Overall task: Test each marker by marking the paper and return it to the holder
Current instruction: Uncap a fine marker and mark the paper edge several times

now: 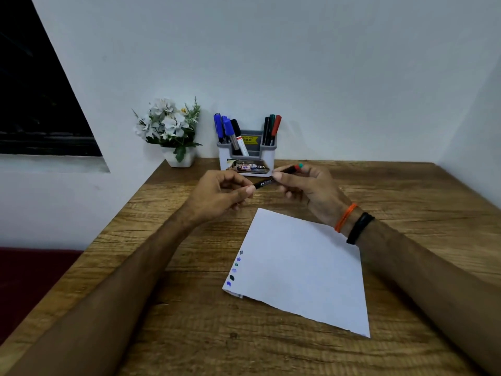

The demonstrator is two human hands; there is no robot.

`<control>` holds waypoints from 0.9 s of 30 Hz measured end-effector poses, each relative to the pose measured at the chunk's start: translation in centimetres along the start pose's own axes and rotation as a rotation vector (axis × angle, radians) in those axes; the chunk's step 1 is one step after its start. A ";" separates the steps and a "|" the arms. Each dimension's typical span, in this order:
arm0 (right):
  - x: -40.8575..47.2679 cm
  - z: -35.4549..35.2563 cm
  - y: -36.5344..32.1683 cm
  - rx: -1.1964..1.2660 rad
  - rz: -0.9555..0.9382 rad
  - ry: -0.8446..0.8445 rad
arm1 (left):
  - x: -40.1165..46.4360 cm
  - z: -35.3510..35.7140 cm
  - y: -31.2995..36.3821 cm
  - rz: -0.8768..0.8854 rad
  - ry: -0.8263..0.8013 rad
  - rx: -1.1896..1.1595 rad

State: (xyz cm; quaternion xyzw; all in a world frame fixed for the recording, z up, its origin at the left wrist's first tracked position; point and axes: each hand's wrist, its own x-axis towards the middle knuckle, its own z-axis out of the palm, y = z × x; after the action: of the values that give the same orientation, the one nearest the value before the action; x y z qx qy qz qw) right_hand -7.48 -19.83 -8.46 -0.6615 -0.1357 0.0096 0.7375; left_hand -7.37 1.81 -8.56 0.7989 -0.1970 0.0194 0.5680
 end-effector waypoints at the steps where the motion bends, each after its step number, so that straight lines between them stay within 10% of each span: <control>1: 0.0 0.2 0.1 0.016 0.004 0.003 | 0.0 0.0 0.1 0.001 -0.018 0.018; 27: -1.2 2.7 1.2 -0.042 0.026 -0.082 | -1.2 2.5 1.2 0.323 -0.154 0.467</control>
State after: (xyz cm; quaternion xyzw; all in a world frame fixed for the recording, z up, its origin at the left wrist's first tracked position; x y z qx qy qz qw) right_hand -9.00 -17.30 -9.59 -0.6778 -0.1575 0.0434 0.7169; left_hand -9.40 -0.47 -8.65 0.8654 -0.3545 0.0939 0.3416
